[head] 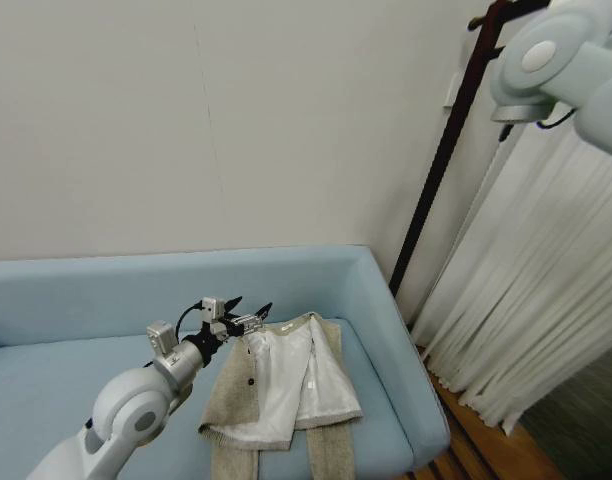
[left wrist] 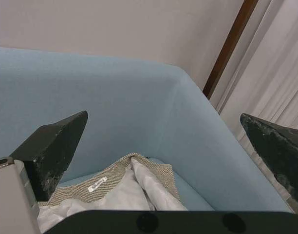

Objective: Pick up the clothes from the sofa and hang them on the clothes hanger.

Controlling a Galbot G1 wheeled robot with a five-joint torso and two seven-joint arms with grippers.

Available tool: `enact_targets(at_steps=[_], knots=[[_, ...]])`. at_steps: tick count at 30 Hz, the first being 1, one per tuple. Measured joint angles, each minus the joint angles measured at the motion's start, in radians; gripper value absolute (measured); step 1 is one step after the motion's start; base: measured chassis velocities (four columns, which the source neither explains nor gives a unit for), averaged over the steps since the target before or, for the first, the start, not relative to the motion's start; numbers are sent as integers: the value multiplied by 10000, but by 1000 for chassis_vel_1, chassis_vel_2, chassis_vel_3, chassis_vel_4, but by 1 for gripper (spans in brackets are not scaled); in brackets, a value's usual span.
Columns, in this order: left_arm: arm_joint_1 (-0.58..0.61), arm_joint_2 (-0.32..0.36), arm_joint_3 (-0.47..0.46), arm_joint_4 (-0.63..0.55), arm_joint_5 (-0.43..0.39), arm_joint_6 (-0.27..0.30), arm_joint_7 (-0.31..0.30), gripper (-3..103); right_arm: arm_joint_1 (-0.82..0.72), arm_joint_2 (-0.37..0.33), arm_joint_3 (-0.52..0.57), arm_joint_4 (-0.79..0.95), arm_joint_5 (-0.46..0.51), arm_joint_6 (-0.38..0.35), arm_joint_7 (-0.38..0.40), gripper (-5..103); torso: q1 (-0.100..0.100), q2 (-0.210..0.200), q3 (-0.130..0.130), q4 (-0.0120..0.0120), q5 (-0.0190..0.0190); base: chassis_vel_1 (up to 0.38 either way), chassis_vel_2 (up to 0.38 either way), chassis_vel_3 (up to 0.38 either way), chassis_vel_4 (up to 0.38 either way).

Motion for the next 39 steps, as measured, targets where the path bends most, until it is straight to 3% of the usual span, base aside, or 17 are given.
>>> enact_targets(at_steps=[11, 15, 17, 19, 20, 22, 25, 26, 28, 30, 31, 32, 33, 35, 37, 38, 39], knots=[[279, -103, -201, -150, 193, -138, -94, 100, 182, -448, 162, 1351, 209, -37, -70, 8, 0, 0, 0, 2, -3, 0, 0, 0, 0], [278, -103, -275, -143, 199, -162, -148, 100, 383, -998, 161, 2039, 351, -163, -475, 8, 0, 0, 0, 2, -3, 0, 0, 0, 0], [274, -67, -317, -143, 200, -173, -234, 100, 449, -1462, 149, 2546, 340, -198, -917, 8, 0, 0, -1, 0, -3, 0, 0, 0, 0], [275, -17, -350, -173, 200, -201, -374, 100, 337, -2136, 236, 3135, 224, -199, -1876, 8, 0, 0, -1, 0, -3, 0, 0, 0, 0], [275, -17, -350, -173, 200, -201, -374, 100, 337, -2136, 236, 3135, 224, -199, -1876, 8, 0, 0, -1, 0, -3, 0, 0, 0, 0], [277, 52, -389, -215, 200, -247, -508, 100, -281, -2868, 924, 3536, 152, -227, -3399, 8, 0, 0, 1, 2, 3, 0, 0, 0, 0], [302, 198, -473, -231, 180, -298, -701, 100, -2431, -3733, 3755, 3711, -383, -272, -5727, 8, -1, 1, 0, -1, -2, 0, 0, 0, 0], [302, 198, -473, -231, 180, -298, -701, 100, -2431, -3733, 3755, 3711, -383, -272, -5727, 8, -1, 1, 0, -1, -2, 0, 0, 0, 0], [338, 302, -537, -183, 153, -324, -783, 100, -4591, -4109, 6115, 3701, -993, -241, -7223, 8, -1, 1, -2, 3, -6, 0, 0, 0, 0], [330, 423, -576, -90, 129, -361, -844, 100, -6880, -4632, 7404, 3602, -1837, 22, -9015, 8, -2, 1, 0, 3, 1, 0, 0, 0, 0], [319, 469, -580, -50, 109, -366, -856, 100, -7647, -4839, 7514, 3506, -2271, 218, -9761, 8, 0, 1, 1, 4, 7, 0, 0, 0, 0], [319, 469, -580, -50, 109, -366, -856, 100, -7647, -4839, 7514, 3506, -2271, 218, -9761, 8, 0, 1, 1, 4, 7, 0, 0, 0, 0], [316, 496, -584, -20, 93, -370, -863, 100, -8095, -4937, 7435, 3412, -2535, 329, -10248, 8, -1, 2, 0, -2, 5, 0, 0, 0, 0], [207, 565, -462, 114, 53, -372, -869, 100, -8953, -5099, 6976, 3080, -2991, 535, -11525, 8, 1, 0, 3, 0, 5, 0, 0, 0, 0], [223, 631, -398, 172, 35, -376, -866, 100, -9130, -4867, 6652, 2536, -3223, 646, -12538, 8, 2, 0, 3, -3, 6, 0, 0, 0, 0], [223, 631, -398, 172, 35, -376, -866, 100, -9130, -4867, 6652, 2536, -3223, 646, -12538, 8, 2, 0, 3, -3, 6, 0, 0, 0, 0], [284, 651, -394, 179, 34, -381, -865, 100, -9078, -4672, 6513, 2245, -3321, 691, -13049, 8, 2, 1, 2, 0, 0, 0, 0, 0, 0]])
